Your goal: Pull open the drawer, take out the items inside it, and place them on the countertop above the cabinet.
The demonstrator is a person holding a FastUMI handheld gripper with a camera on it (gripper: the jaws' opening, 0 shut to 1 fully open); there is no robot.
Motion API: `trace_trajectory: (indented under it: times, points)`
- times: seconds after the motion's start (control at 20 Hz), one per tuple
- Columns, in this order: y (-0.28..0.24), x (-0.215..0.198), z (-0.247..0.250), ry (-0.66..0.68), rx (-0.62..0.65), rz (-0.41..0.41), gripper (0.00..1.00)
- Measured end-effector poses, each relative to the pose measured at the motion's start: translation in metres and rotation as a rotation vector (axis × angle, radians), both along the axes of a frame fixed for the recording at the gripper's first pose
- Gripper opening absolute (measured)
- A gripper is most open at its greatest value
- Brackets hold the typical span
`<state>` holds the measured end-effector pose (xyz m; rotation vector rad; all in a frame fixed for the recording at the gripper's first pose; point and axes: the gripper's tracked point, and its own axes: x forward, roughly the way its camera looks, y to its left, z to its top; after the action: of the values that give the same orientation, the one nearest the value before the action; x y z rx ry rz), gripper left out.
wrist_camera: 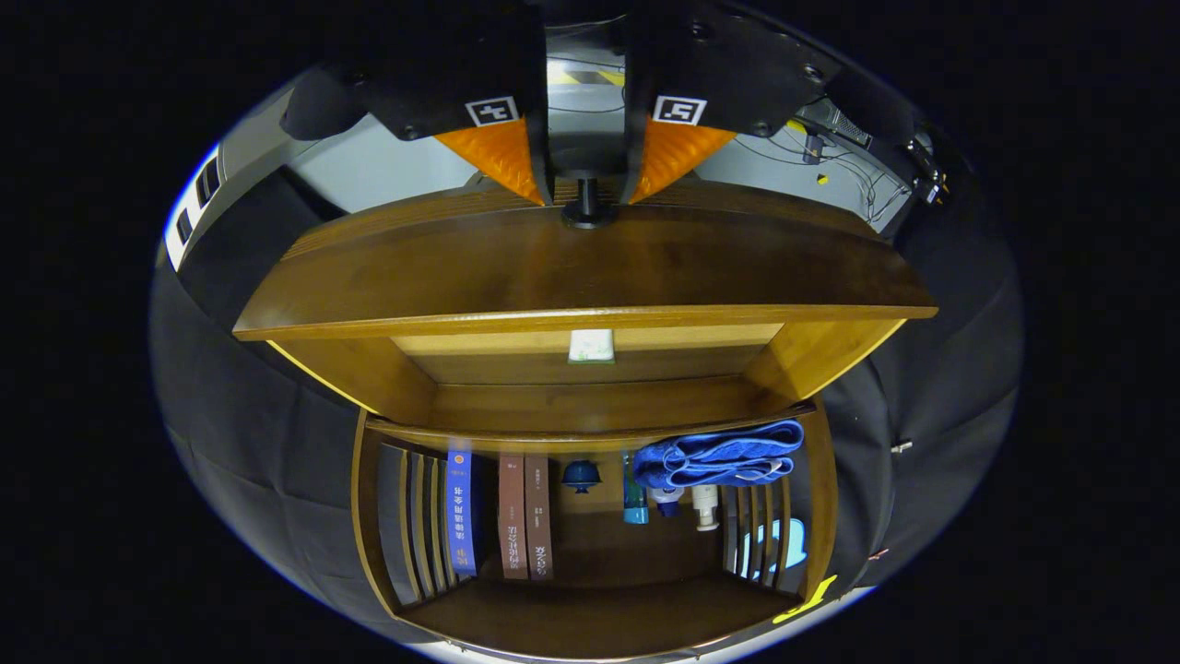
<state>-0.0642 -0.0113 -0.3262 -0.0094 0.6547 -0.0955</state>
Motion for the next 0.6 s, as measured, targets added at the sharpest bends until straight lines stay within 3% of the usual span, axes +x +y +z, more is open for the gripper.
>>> trace_trajectory:
  times: [0.3,0.45,0.6]
  points:
    - [-0.001,-0.001,0.001,0.008,-0.017,0.046,0.38]
    - [-0.002,-0.002,0.002,0.033,0.005,0.025,0.38]
    - [0.003,-0.008,0.017,0.041,0.030,0.023,0.64]
